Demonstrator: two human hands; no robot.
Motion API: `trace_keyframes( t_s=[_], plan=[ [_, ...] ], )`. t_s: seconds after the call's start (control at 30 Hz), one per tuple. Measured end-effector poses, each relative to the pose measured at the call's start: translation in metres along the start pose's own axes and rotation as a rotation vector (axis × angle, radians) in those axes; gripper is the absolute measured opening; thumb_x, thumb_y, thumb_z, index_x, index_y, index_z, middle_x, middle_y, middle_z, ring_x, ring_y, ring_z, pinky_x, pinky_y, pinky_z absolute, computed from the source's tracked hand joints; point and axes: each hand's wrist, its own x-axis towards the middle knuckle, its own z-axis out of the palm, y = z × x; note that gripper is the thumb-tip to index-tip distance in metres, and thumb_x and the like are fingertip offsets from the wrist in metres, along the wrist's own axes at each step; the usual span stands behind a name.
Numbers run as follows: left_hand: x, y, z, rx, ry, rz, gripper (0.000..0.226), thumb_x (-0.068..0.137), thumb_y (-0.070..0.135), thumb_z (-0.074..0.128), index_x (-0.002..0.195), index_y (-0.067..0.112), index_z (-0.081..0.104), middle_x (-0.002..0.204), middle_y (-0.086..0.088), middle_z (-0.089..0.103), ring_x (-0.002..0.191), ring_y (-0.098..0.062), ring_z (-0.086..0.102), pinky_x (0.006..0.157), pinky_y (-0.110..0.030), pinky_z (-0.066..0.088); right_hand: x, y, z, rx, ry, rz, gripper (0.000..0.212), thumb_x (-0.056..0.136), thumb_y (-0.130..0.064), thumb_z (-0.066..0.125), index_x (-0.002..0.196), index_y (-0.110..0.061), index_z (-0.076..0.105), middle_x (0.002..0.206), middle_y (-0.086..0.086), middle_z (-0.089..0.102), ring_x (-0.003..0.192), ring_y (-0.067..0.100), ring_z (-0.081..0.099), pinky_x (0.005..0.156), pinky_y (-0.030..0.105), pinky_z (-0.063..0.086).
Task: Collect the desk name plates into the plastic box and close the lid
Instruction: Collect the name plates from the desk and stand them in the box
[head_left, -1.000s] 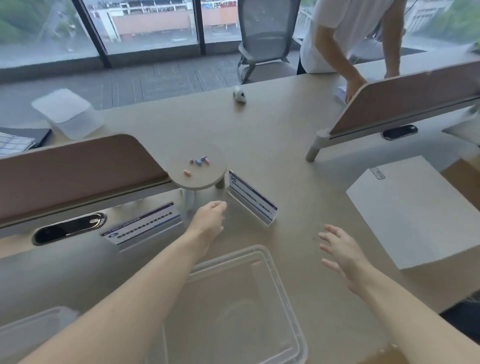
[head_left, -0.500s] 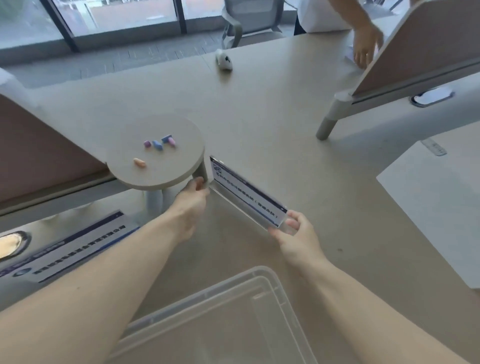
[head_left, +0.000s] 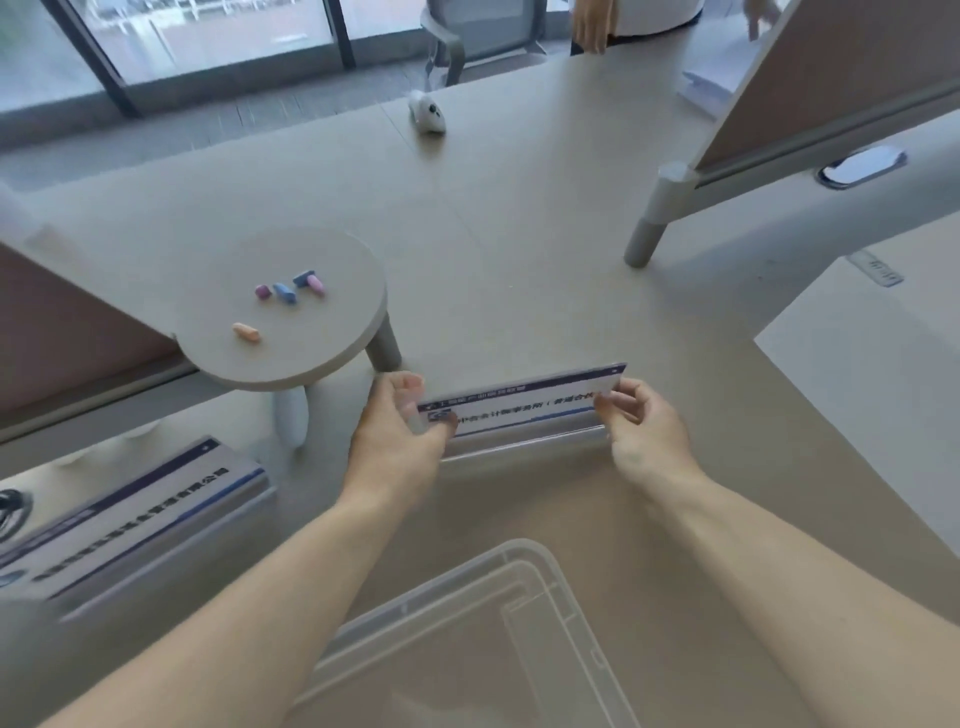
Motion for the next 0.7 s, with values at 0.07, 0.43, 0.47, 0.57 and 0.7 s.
trace_keyframes(
  t_s=[0.07,0.43,0.47,0.57,0.7],
  plan=[
    [0.001,0.001,0.006,-0.002,-0.081,0.018,0.019,0.090,0.021,0.076,0.106,0.026,0.066,0.107,0.003,0.073,0.101,-0.014,0.065,0.093,-0.030,0.050,0.007,0.001,-0.003,-0.033,-0.022,-0.017,0.013,0.096,-0.036,0.062,0.103,-0.025,0.064,0.102,-0.005,0.070,0.085,0.013,0.064,0.076,0.029,0.050],
    [-0.068,0.064,-0.048,0.031,-0.125,0.147,0.010,0.089,0.019,0.077,0.082,0.016,0.072,0.056,0.012,0.054,0.053,-0.008,0.040,0.055,-0.023,0.033,-0.070,-0.060,-0.051,0.017,-0.011,-0.264,0.026,0.095,-0.052,0.054,0.095,-0.026,0.059,0.083,-0.010,0.069,0.077,0.007,0.064,0.074,0.033,0.047],
    [-0.079,0.079,-0.059,0.024,-0.142,0.160,0.010,0.089,0.021,0.078,0.081,0.017,0.072,0.058,0.008,0.054,0.057,-0.012,0.039,0.057,-0.027,0.032,-0.084,-0.075,-0.059,0.072,-0.028,-0.289,0.026,0.096,-0.049,0.053,0.097,-0.024,0.058,0.082,-0.010,0.068,0.075,0.005,0.063,0.072,0.031,0.046],
    [-0.118,0.127,-0.095,0.046,-0.156,0.195,0.010,0.089,0.029,0.078,0.083,0.022,0.073,0.065,-0.004,0.053,0.062,-0.017,0.038,0.063,-0.032,0.030,-0.133,-0.122,-0.080,0.207,-0.075,-0.354,0.019,0.101,-0.036,0.050,0.104,-0.020,0.059,0.084,-0.009,0.063,0.074,-0.002,0.058,0.069,0.017,0.043],
    [-0.175,0.184,-0.146,0.122,-0.128,0.256,0.009,0.085,0.032,0.082,0.088,0.026,0.076,0.075,-0.016,0.070,0.068,-0.020,0.058,0.072,-0.036,0.047,-0.194,-0.173,-0.105,0.255,-0.111,-0.375,0.018,0.098,-0.040,0.052,0.093,-0.026,0.062,0.083,-0.017,0.064,0.081,0.007,0.060,0.077,0.035,0.051]
  ],
)
